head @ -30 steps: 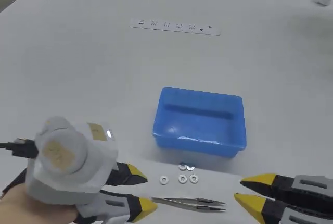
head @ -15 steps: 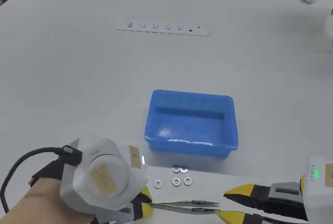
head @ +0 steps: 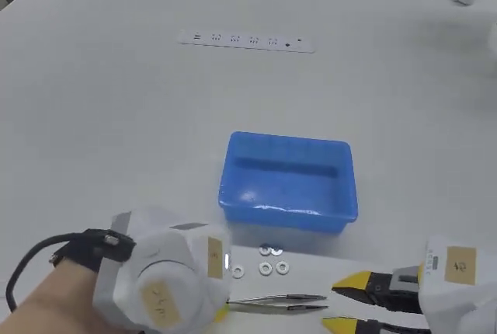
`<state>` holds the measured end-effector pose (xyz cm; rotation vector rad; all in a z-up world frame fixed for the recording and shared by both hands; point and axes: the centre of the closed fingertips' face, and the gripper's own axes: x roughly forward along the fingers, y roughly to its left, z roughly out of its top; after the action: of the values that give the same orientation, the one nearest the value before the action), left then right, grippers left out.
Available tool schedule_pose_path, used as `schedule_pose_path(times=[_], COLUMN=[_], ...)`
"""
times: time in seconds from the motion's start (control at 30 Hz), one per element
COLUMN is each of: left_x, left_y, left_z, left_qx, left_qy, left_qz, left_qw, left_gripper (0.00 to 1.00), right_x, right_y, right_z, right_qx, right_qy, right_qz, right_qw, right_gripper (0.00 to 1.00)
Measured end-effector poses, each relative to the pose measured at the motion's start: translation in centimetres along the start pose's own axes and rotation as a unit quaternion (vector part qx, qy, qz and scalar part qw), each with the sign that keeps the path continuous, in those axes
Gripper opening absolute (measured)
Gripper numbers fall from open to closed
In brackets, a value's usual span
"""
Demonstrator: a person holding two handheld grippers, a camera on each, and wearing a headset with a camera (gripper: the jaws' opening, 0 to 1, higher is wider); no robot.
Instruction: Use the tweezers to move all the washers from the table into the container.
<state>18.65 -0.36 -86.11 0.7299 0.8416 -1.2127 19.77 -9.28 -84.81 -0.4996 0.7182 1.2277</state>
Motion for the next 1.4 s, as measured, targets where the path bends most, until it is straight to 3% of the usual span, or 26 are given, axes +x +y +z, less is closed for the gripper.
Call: schedule_pose_path(times=[0.23,0.43,0.73,0.87,1.13,1.27,1.4], left_x=[-3.2,-4.9,-5.4,-5.4,-5.6,-6.8,-7.8], left_y=[-1.2,-1.7,-2.6,-3.0,-3.2,-2.9,-1.4], left_z=[1.8,3.4,6.9,7.8,7.9,8.3,8.0], left_qx=[-0.005,0.006,0.021,0.034,0.061,0.049,0.059], left_qy=[-0.024,-0.036,-0.062,-0.069,-0.065,-0.069,-0.053], left_qz=[0.012,0.015,0.010,0.004,0.005,0.004,0.027], left_qw=[0.9996,0.9992,0.9978,0.9970,0.9961,0.9964,0.9965], left_gripper=[0.00,0.00,0.00,0.00,0.00,0.00,0.00], right_x=[0.8,1.3,1.5,1.6,1.9,2.5,3.3], right_y=[1.6,2.5,3.3,3.3,4.0,3.8,3.4], right_z=[0.7,1.4,2.1,2.2,2.6,4.5,6.6], right_qx=[-0.012,-0.033,-0.058,-0.071,-0.094,-0.100,-0.102], right_qy=[-0.009,-0.011,-0.018,-0.016,-0.015,-0.036,-0.057], right_qz=[0.015,0.029,0.043,0.045,0.069,0.074,0.072], right_qw=[0.9998,0.9990,0.9972,0.9963,0.9931,0.9916,0.9906], right_gripper=[0.16,0.15,0.13,0.12,0.07,0.06,0.06])
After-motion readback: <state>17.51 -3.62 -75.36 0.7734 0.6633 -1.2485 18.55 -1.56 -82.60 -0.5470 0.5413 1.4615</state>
